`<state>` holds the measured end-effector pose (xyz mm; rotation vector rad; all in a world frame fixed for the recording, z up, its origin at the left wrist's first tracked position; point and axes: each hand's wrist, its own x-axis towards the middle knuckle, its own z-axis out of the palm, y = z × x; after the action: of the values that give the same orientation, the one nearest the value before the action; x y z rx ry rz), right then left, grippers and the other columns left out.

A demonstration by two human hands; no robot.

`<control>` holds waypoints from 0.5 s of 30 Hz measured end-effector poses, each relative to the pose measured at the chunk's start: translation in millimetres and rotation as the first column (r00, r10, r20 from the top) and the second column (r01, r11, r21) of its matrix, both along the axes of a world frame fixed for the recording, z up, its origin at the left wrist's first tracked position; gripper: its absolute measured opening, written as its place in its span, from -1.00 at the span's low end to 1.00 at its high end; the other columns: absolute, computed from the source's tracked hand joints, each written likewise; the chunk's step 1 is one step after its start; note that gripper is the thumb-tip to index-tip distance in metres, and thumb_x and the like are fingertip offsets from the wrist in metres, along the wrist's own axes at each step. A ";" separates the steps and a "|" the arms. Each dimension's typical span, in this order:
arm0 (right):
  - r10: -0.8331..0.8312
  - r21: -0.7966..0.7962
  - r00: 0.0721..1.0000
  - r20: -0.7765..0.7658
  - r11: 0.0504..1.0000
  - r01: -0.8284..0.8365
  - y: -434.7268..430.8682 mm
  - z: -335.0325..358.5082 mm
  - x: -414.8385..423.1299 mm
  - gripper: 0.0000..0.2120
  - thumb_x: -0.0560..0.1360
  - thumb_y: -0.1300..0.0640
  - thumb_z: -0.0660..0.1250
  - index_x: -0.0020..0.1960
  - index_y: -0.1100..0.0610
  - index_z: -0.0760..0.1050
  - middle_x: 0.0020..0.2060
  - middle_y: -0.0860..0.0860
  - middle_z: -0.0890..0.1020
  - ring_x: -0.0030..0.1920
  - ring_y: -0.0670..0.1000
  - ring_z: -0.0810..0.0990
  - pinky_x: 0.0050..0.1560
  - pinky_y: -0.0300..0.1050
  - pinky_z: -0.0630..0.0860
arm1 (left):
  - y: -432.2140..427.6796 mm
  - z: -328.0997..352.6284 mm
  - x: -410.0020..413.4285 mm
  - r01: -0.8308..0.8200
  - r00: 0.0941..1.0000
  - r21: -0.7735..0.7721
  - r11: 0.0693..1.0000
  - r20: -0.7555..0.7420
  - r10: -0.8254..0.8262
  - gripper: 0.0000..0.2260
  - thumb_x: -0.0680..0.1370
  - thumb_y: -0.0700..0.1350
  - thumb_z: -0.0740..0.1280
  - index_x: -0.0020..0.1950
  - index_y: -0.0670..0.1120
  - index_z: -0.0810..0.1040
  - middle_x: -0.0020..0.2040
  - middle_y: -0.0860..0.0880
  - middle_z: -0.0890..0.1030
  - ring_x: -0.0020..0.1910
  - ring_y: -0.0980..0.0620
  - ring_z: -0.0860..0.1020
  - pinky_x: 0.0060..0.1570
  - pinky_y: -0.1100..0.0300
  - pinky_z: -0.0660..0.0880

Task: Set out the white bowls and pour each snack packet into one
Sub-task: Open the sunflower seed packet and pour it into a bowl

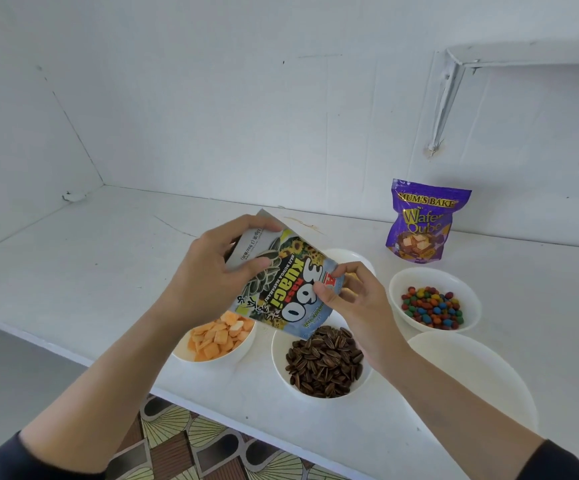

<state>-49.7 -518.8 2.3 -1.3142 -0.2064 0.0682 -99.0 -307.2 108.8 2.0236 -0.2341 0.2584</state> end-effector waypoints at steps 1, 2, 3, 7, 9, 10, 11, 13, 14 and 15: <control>-0.017 -0.025 1.000 -0.020 1.000 0.017 0.3 -1.1 0.6 -0.57 0.33 0.04 0.61 -0.01 0.13 0.43 0.00 0.16 0.69 0.02 0.15 0.71 0.06 0.19 0.64 | -0.6 -3.4 -0.1 -0.021 1.000 -0.017 1.000 0.006 0.021 -0.70 0.60 -0.29 0.39 0.21 0.08 0.61 0.07 0.00 0.70 0.03 -0.02 0.72 -0.24 0.03 0.70; -0.029 -0.053 0.999 -0.044 0.998 0.026 0.4 -2.5 0.8 -0.56 0.32 0.01 0.63 -0.01 0.10 0.43 0.00 0.17 0.69 0.02 0.16 0.72 0.06 0.21 0.65 | -1.3 -6.9 -0.6 -0.039 0.999 -0.033 0.999 0.013 0.039 -0.71 0.61 -0.28 0.38 0.21 0.08 0.61 0.07 0.00 0.70 0.02 -0.02 0.72 -0.26 0.03 0.70; -0.031 -0.071 0.997 -0.073 0.997 0.026 0.5 -3.5 0.6 -0.55 0.32 0.03 0.64 0.01 0.09 0.43 0.01 0.17 0.67 0.03 0.16 0.71 0.07 0.24 0.65 | -2.2 -10.2 -1.1 -0.053 0.998 -0.051 0.997 0.023 0.055 -0.72 0.61 -0.28 0.38 0.21 0.06 0.60 0.07 -0.01 0.71 0.01 -0.03 0.72 -0.26 0.01 0.70; 0.056 0.075 0.969 -0.240 0.996 -0.039 2.8 -6.7 -0.7 -0.38 0.26 0.19 0.61 0.17 0.09 0.32 0.12 0.20 0.62 0.07 0.20 0.70 0.01 0.22 0.66 | -7.0 -22.9 -4.8 -0.108 0.990 -0.195 0.975 0.073 0.124 -0.73 0.62 -0.32 0.35 0.20 0.02 0.60 0.07 -0.01 0.69 0.02 -0.08 0.72 -0.28 -0.02 0.70; 0.117 0.153 0.951 -0.285 0.985 -0.076 3.1 -7.7 0.1 -0.32 0.25 0.21 0.60 0.25 0.10 0.31 0.15 0.20 0.64 0.06 0.23 0.71 0.06 0.24 0.64 | -10.3 -30.5 -7.7 -0.133 0.983 -0.264 0.955 0.086 0.161 -0.73 0.62 -0.34 0.34 0.19 0.00 0.58 0.09 -0.03 0.68 0.02 -0.10 0.71 -0.28 -0.01 0.69; 0.148 0.160 0.946 -0.288 0.981 -0.105 3.0 -7.5 0.2 -0.33 0.28 0.22 0.58 0.29 0.14 0.33 0.14 0.19 0.66 0.06 0.23 0.71 0.12 0.27 0.62 | -11.7 -34.6 -9.5 -0.151 0.980 -0.279 0.948 0.083 0.180 -0.73 0.61 -0.34 0.35 0.19 0.01 0.58 0.09 -0.03 0.67 0.01 -0.10 0.71 -0.28 -0.04 0.69; 0.173 0.155 0.944 -0.282 0.979 -0.133 2.7 -6.9 0.2 -0.37 0.31 0.23 0.56 0.30 0.16 0.39 0.12 0.18 0.69 0.06 0.22 0.71 0.15 0.28 0.60 | -12.3 -38.5 -11.2 -0.170 0.978 -0.289 0.942 0.067 0.197 -0.72 0.61 -0.33 0.36 0.18 0.02 0.57 0.08 -0.04 0.67 -0.01 -0.11 0.72 -0.29 -0.07 0.69; 0.184 0.140 0.947 -0.262 0.979 -0.151 0.5 -5.6 1.0 -0.49 0.34 0.23 0.52 0.27 0.20 0.52 0.09 0.16 0.71 0.07 0.19 0.71 0.09 0.19 0.62 | -10.2 -42.8 -13.9 -0.198 0.978 -0.300 0.933 -0.001 0.207 -0.70 0.59 -0.33 0.39 0.17 0.05 0.55 0.01 0.01 0.69 -0.07 -0.11 0.74 -0.31 -0.11 0.69; 0.172 0.133 0.953 -0.248 0.981 -0.142 -1.6 -4.5 1.9 -0.55 0.36 0.23 0.50 0.24 0.21 0.56 0.08 0.16 0.72 0.07 0.19 0.71 0.05 0.13 0.63 | -7.3 -43.7 -15.0 -0.189 0.982 -0.299 0.935 -0.038 0.186 -0.67 0.57 -0.35 0.41 0.18 0.04 0.55 -0.03 0.03 0.69 -0.09 -0.10 0.74 -0.30 -0.10 0.69; 0.159 0.121 0.960 -0.229 0.984 -0.134 -3.8 -2.8 3.2 -0.60 0.39 0.22 0.49 0.22 0.21 0.58 0.08 0.16 0.72 0.06 0.19 0.71 0.02 0.09 0.63 | -3.3 -45.0 -15.2 -0.160 0.987 -0.294 0.942 -0.068 0.146 -0.63 0.54 -0.39 0.42 0.20 0.03 0.54 -0.05 0.05 0.69 -0.08 -0.10 0.74 -0.27 -0.08 0.69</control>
<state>-46.5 -522.6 -0.5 -1.1739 -0.1008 0.3357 -114.3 -310.5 63.9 1.7456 -0.0064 0.3247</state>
